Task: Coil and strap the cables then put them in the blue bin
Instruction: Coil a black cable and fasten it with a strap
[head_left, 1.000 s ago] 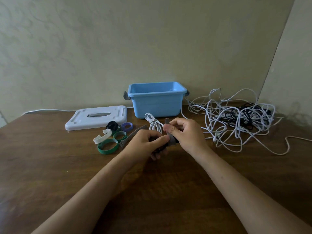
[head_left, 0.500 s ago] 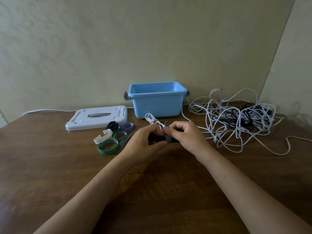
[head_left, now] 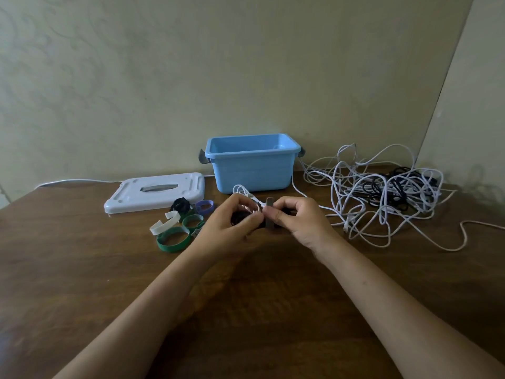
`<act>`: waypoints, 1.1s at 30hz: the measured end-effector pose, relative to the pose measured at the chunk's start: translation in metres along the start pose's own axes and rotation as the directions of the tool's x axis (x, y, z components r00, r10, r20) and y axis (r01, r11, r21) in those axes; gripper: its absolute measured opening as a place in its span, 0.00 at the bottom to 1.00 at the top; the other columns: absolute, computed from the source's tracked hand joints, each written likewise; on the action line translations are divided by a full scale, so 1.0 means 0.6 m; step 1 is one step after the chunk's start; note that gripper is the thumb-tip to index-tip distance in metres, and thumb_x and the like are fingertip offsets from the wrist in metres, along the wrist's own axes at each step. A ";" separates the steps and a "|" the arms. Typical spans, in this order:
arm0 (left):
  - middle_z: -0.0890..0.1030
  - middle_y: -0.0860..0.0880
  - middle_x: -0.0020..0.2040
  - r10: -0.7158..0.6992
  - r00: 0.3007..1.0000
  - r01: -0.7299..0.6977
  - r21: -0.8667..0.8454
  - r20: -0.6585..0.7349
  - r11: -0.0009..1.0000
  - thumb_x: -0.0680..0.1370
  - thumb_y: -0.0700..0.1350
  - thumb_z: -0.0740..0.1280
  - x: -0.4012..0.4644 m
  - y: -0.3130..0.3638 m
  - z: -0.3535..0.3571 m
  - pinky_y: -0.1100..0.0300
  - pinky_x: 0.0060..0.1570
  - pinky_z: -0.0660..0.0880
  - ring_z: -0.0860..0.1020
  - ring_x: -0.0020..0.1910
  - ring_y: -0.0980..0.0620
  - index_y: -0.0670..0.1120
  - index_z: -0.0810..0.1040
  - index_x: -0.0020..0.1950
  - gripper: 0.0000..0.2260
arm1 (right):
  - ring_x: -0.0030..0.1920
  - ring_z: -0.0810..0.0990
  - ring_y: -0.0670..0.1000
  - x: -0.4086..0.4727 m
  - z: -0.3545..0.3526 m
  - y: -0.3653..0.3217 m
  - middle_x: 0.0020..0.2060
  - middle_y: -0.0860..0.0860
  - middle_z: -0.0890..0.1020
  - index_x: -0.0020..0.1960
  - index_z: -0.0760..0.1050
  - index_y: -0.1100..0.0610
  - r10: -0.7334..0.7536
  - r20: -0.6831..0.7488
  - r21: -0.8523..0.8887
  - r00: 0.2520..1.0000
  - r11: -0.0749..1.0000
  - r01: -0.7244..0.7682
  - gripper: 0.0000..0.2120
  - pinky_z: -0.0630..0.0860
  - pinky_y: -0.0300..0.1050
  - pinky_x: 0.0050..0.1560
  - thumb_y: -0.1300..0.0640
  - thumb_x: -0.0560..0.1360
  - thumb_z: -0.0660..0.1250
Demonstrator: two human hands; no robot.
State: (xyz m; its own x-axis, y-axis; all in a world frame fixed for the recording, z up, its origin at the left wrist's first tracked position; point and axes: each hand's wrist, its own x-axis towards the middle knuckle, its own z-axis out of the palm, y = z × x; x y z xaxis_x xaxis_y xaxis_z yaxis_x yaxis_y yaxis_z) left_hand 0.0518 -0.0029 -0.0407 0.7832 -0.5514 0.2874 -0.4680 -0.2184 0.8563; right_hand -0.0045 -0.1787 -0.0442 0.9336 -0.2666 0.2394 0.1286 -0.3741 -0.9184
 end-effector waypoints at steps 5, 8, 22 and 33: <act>0.85 0.44 0.42 -0.109 0.994 0.113 -0.175 0.031 0.978 0.79 0.46 0.69 -0.006 0.008 -0.009 0.58 0.40 0.82 0.85 0.40 0.47 0.46 0.80 0.56 0.07 | 0.46 0.81 0.41 -0.001 -0.001 -0.001 0.37 0.38 0.84 0.42 0.83 0.47 -0.023 -0.047 0.025 0.999 0.999 0.025 0.05 0.76 0.43 0.53 0.47 0.73 0.76; 0.85 0.44 0.43 -0.029 0.999 0.031 -0.178 0.013 0.983 0.77 0.42 0.72 -0.008 0.008 -0.013 0.53 0.43 0.83 0.85 0.40 0.44 0.45 0.81 0.55 0.07 | 0.50 0.83 0.46 0.000 0.002 0.002 0.41 0.42 0.86 0.44 0.84 0.48 0.018 -0.042 0.070 0.999 0.997 -0.015 0.05 0.78 0.47 0.57 0.47 0.73 0.77; 0.85 0.57 0.42 0.231 0.973 -0.226 0.137 -0.023 0.964 0.68 0.34 0.78 -0.004 0.000 -0.017 0.68 0.45 0.78 0.83 0.45 0.60 0.53 0.83 0.44 0.15 | 0.52 0.86 0.54 -0.007 -0.006 -0.015 0.49 0.53 0.87 0.55 0.83 0.55 0.243 0.185 0.312 0.952 0.904 -0.292 0.19 0.81 0.56 0.60 0.50 0.65 0.78; 0.83 0.60 0.45 0.279 0.960 -0.269 0.179 -0.034 0.946 0.69 0.34 0.78 -0.002 -0.002 -0.012 0.72 0.45 0.76 0.81 0.48 0.64 0.53 0.83 0.45 0.14 | 0.44 0.86 0.51 -0.005 -0.010 -0.016 0.46 0.55 0.86 0.46 0.80 0.58 0.283 0.245 0.455 0.927 0.811 -0.368 0.05 0.84 0.45 0.43 0.62 0.72 0.75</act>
State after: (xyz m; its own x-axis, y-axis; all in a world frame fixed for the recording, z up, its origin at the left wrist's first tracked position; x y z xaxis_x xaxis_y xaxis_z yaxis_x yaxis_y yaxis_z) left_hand 0.0546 0.0039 -0.0388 0.6347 -0.5626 0.5297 -0.7270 -0.2023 0.6562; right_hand -0.0104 -0.1797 -0.0341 0.9840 -0.1353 -0.1155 -0.0871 0.1994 -0.9760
